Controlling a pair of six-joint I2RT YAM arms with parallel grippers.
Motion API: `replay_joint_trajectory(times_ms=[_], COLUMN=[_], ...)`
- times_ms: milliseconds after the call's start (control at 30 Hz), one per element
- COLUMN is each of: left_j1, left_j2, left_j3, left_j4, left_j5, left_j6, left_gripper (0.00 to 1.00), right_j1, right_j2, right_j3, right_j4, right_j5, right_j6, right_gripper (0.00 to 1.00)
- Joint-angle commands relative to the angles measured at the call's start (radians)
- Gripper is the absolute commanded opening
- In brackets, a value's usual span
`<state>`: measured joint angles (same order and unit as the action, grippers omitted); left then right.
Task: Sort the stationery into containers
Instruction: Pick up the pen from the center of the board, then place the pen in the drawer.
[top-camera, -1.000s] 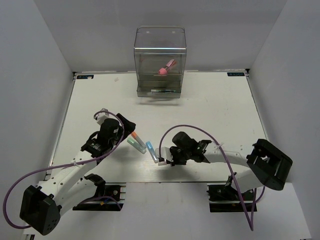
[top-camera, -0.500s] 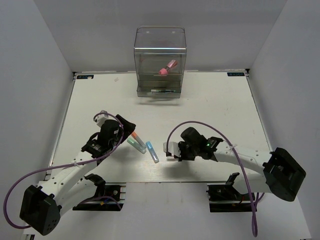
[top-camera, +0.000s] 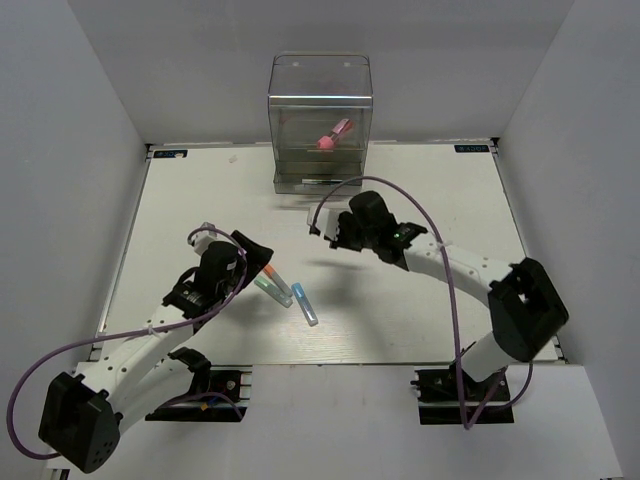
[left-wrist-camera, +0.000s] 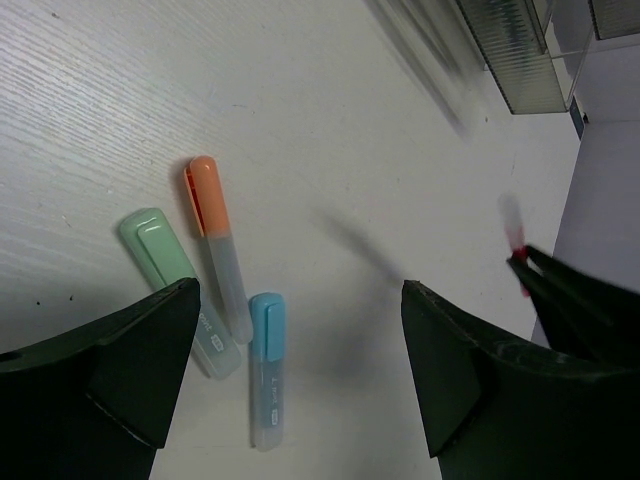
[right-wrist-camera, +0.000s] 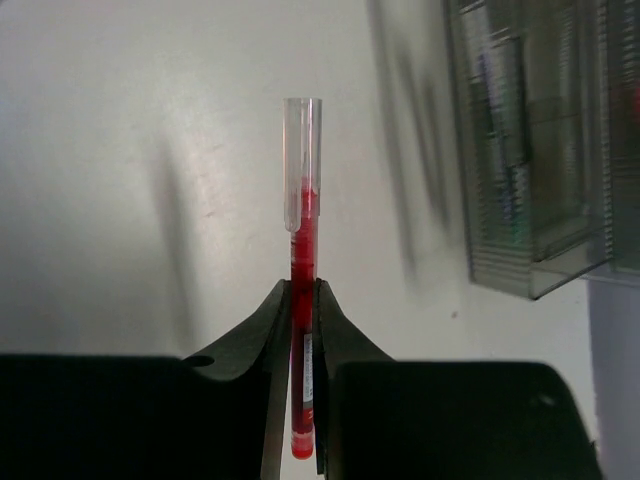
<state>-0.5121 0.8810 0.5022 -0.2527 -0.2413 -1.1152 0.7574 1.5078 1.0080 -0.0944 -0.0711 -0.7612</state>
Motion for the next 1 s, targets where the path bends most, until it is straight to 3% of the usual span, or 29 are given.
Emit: replay_joint_trajectory(times_ms=[0,400,800,867,900,967], left_j1=[0.003,0.003,0.003,0.003,0.003,0.003], left_j2=[-0.033,-0.062,-0.002,-0.002,-0.002,-0.002], left_j3=[-0.014,-0.034,-0.034,-0.034,-0.034,-0.034], left_j4=[0.016,0.036,0.067,0.067,0.067,0.067], left_j5=[0.014,0.033,0.051,0.051,0.051,0.051], left_j6=[-0.017,-0.026,-0.026,-0.026,-0.026,-0.026], left_gripper=[0.91,0.90,0.90,0.90,0.90,0.90], right_j1=[-0.045,-0.121,-0.168,-0.171,-0.176,-0.178], right_j2=[0.072,0.362,0.652,0.675,0.675,0.666], right_j3=[0.156,0.527,0.834,0.848,0.851,0.837], right_j4=[0.085,0.021,-0.027,-0.037,-0.030,-0.012], right_j5=[0.010,-0.079,-0.006,-0.007,-0.006,-0.007], right_j6=[-0.059,-0.266,-0.366,-0.366,-0.360,-0.343], right_gripper=[0.00,0.00,0.02,0.14,0.33,0.51])
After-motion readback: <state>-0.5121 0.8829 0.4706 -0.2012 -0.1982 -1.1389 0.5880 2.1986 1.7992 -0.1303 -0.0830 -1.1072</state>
